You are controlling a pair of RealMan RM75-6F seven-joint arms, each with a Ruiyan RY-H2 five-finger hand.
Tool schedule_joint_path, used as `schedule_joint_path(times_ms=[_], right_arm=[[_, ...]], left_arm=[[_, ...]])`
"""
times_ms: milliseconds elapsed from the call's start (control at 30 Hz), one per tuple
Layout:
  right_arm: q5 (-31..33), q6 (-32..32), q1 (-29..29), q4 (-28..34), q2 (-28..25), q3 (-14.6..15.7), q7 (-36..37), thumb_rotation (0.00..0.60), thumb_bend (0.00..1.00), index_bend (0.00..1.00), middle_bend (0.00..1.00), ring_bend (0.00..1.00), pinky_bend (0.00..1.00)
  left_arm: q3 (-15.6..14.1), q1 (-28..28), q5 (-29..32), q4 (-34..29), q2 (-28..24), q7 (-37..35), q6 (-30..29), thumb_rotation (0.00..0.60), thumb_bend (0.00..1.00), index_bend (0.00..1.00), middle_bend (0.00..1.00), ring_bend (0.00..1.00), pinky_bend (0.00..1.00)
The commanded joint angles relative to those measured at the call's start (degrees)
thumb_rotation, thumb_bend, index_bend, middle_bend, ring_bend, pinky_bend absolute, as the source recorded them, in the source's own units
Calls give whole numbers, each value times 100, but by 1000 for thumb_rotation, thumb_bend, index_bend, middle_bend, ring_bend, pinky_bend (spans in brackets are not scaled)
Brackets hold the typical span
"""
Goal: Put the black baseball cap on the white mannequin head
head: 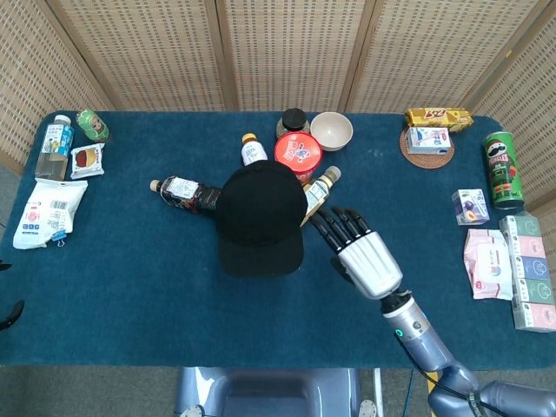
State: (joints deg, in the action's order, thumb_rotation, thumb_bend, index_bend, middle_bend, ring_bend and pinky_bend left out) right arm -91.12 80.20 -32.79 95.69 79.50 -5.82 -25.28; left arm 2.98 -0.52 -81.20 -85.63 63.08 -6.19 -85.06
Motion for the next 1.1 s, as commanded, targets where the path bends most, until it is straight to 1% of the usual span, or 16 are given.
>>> schedule_joint_path(times_ms=[33, 133, 267, 400, 467, 633, 767, 900, 1100], right_arm=[[279, 132, 291, 162, -279, 63, 48, 600, 325, 45, 167, 178, 223], [450, 291, 516, 198, -470, 68, 94, 600, 326, 101, 216, 237, 260], [659, 493, 825, 171, -681, 103, 134, 600, 325, 154, 307, 336, 354], [831, 754, 1158, 89, -827, 132, 165, 600, 329, 225, 376, 416, 392], [901, 861, 1312, 64, -877, 158, 221, 600, 332, 268, 412, 451, 411], [869, 996, 1634, -50, -917, 354, 324, 600, 336, 326, 421, 456, 413], [851, 1038, 1849, -112, -918, 473, 525, 600, 336, 335, 421, 448, 413], [892, 873, 2034, -236, -976, 604, 918, 600, 335, 335, 420, 446, 407], [845, 773, 2115, -335, -962, 625, 1080, 600, 334, 335, 413, 429, 397]], left_arm=[[28, -2, 45, -20, -13, 23, -1, 537, 287, 217, 200, 165, 240], [50, -4, 89, -9, -5, 46, 7, 537, 287, 218, 200, 165, 240], [71, 14, 94, 71, 60, 117, -70, 538, 287, 217, 200, 166, 240], [35, 67, -63, 192, 186, 98, -258, 542, 287, 228, 200, 165, 241], [2, 107, -147, 236, 231, 88, -359, 539, 287, 257, 200, 166, 241], [-74, 219, -370, 286, 328, 41, -643, 538, 287, 303, 200, 166, 241], [-130, 317, -490, 278, 311, 61, -831, 541, 287, 346, 200, 166, 240], [-176, 446, -684, 85, 165, 146, -1141, 541, 287, 348, 200, 166, 240], [-193, 493, -729, -29, 86, 238, -1206, 541, 289, 348, 200, 166, 239]])
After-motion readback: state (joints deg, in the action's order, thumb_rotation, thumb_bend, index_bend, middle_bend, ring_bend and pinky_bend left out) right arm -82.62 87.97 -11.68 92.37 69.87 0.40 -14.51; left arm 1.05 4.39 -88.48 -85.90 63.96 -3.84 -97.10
